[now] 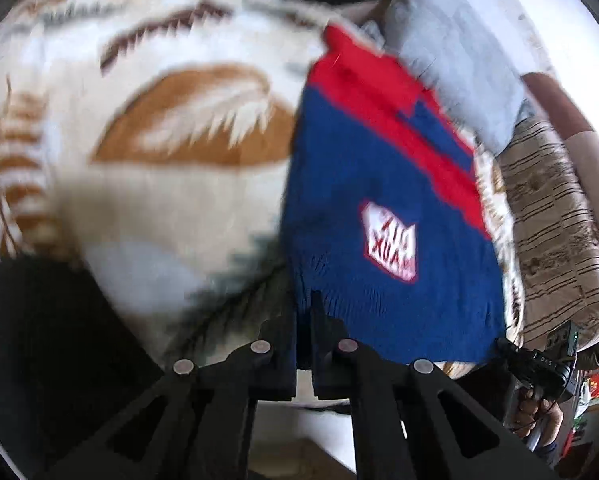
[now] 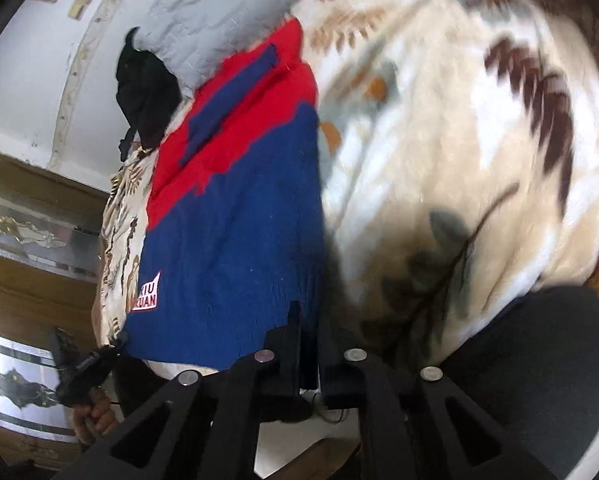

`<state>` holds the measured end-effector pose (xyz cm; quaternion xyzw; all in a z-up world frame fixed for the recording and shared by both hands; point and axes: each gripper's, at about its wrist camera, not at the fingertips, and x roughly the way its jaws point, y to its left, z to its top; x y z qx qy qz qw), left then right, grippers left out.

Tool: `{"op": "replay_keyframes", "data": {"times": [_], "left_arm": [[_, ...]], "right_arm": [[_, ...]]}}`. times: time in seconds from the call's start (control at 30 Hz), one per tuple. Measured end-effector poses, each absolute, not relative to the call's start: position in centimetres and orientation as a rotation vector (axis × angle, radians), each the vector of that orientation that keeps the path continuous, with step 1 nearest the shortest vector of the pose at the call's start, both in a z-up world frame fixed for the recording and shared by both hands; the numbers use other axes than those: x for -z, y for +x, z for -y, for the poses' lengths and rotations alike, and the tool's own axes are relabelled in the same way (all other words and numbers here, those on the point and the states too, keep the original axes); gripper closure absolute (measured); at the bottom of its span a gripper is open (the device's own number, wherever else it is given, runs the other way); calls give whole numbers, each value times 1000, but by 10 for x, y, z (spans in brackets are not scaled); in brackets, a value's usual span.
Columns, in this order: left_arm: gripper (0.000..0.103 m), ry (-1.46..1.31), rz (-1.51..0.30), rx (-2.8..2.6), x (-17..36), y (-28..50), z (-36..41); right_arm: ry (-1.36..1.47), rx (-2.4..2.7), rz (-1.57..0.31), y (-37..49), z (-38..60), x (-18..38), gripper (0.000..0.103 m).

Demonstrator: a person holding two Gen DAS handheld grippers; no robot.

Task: Fold small clothes

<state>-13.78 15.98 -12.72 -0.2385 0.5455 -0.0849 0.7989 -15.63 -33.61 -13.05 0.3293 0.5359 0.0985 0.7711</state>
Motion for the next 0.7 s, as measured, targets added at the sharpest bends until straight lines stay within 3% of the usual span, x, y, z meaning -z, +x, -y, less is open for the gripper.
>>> {"op": "replay_keyframes", "data": {"times": [0.07, 0.13, 0.17, 0.2, 0.23, 0.27, 0.33, 0.37, 0.4, 0.43, 0.47, 0.7], "left_arm": [[98, -522, -1171, 174, 131, -139, -161], [93, -526, -1168, 171, 129, -138, -161], [81, -524, -1161, 165, 127, -137, -161], [74, -524, -1155, 160, 126, -136, -160], [57, -526, -1145, 154, 125, -135, -159], [47, -526, -1140, 155, 123, -134, -155], [46, -505, -1151, 162, 128, -132, -148], [47, -487, -1155, 154, 129, -130, -145], [48, -469, -1151, 149, 127, -131, -144], [84, -449, -1148, 150, 125, -134, -144], [100, -430, -1153, 161, 124, -134, -143], [99, -505, -1017, 204, 79, -147, -162]], "right_arm": [[748, -241, -1177, -160, 330, 140, 92], [749, -246, -1164, -165, 326, 141, 73], [754, -245, -1156, -166, 325, 141, 39], [759, -236, -1132, -167, 327, 138, 25], [765, -244, -1098, -168, 327, 133, 25], [752, -238, -1087, -166, 326, 129, 25], [727, -230, -1091, -158, 321, 130, 25], [715, -222, -1114, -154, 319, 135, 28], [705, -208, -1157, -148, 316, 143, 52], [683, -207, -1174, -146, 311, 145, 75], [653, -213, -1201, -144, 306, 145, 97], [674, -219, -1121, -156, 320, 105, 98]]}}
